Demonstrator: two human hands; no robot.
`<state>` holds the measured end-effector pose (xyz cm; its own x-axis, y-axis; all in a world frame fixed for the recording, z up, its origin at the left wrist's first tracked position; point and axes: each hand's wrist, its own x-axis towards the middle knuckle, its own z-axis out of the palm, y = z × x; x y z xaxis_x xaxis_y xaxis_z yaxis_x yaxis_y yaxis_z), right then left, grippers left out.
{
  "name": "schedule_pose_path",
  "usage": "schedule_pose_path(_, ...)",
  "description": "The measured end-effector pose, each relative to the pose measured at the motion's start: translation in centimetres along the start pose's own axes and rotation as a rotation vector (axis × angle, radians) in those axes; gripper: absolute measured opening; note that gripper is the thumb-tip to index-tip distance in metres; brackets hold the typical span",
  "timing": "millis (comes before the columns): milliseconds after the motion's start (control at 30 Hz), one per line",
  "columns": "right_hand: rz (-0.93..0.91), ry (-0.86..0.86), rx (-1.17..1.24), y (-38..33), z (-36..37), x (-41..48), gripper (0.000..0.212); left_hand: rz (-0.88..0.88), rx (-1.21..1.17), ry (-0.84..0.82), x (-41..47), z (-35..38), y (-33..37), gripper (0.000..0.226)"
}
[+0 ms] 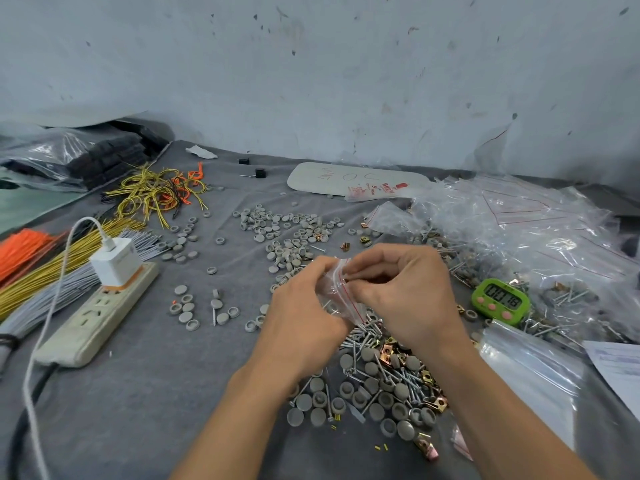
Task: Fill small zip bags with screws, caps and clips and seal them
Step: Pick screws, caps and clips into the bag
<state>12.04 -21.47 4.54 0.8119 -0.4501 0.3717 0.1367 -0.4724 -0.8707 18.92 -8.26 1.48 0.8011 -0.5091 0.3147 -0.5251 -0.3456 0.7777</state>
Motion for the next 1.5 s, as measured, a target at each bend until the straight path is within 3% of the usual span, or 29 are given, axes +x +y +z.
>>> schedule_pose_path(133, 0.006, -0.068, 0.044, -0.7, 0.0, 0.4, 0.026, -0.049, -0.098, 0.031, 0.2, -0.3, -0.2, 0.040)
schedule_pose_path(233, 0.020, 0.158, 0.000, 0.6, -1.8, 2.1, 0.024, -0.121, -0.151, 0.090, 0.4, -0.6, -0.7, 0.031)
schedule_pose_path(300, 0.111, 0.228, -0.226, 2.7, -2.5, 3.2, 0.024, -0.160, -0.188, 0.133, 0.5, -0.8, -0.9, 0.031)
schedule_pose_path(400, 0.323, -0.015, -0.604, 6.9, -2.2, 4.0, 0.025, -0.177, -0.212, 0.167, 0.8, -0.9, -1.0, 0.032)
schedule_pose_path(533, 0.304, -0.155, -0.842, 9.1, -1.3, 4.7, 0.036, -0.171, -0.207, 0.165, 0.7, -1.0, -1.0, 0.033)
schedule_pose_path(867, 0.311, -0.037, -0.635, 8.9, -2.1, 3.9, 0.017, -0.186, -0.173, 0.159, 0.6, -1.3, -0.7, 0.032)
schedule_pose_path(1100, 0.406, -0.028, -0.433, 7.8, -2.8, 2.5, 0.027, -0.171, -0.133, 0.156, 0.4, -1.1, -0.2, 0.031)
schedule_pose_path(1233, 0.392, -0.046, -0.491, 7.5, -3.5, 2.2, 0.030, -0.171, -0.120, 0.130, 0.3, -1.0, 0.1, 0.036)
schedule_pose_path(1400, 0.380, -0.002, -0.495, 8.0, -4.2, 2.3, 0.020, -0.171, -0.103, 0.109, 0.4, -0.9, 0.1, 0.036)
schedule_pose_path(1500, 0.366, 0.014, -0.560, 8.2, -4.4, 2.4, 0.026, -0.156, -0.099, 0.115, 0.4, -0.8, 0.1, 0.035)
